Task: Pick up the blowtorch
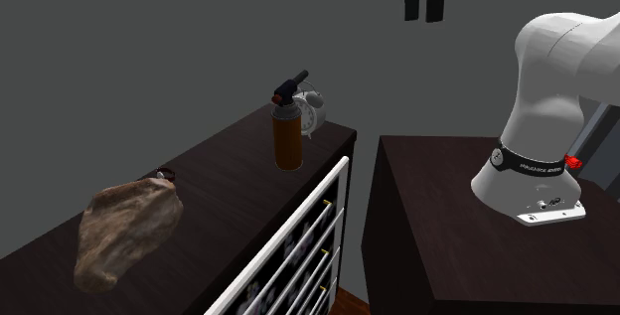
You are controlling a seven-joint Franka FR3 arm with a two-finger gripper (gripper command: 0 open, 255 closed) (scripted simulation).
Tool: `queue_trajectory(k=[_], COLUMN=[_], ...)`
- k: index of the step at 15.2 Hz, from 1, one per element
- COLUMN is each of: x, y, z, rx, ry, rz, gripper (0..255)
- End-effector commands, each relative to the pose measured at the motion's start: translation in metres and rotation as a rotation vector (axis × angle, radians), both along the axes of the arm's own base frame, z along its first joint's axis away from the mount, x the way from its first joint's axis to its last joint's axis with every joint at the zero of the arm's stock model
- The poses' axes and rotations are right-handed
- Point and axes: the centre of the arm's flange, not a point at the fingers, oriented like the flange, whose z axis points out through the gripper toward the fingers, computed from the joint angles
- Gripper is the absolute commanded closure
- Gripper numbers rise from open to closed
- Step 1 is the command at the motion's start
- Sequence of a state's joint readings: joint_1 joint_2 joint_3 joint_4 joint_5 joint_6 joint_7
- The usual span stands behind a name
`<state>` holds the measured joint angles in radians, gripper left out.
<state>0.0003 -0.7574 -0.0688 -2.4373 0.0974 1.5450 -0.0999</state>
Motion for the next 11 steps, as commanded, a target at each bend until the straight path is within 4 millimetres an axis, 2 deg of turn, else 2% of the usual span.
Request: queue_trajectory(k=[1, 11], x=[0.000, 0.072], y=[0.000, -0.055], z=[0.000, -0.078], rx=[0.000, -0.106], ry=[0.000, -0.028], rz=[0.000, 0.127], gripper=[0, 0])
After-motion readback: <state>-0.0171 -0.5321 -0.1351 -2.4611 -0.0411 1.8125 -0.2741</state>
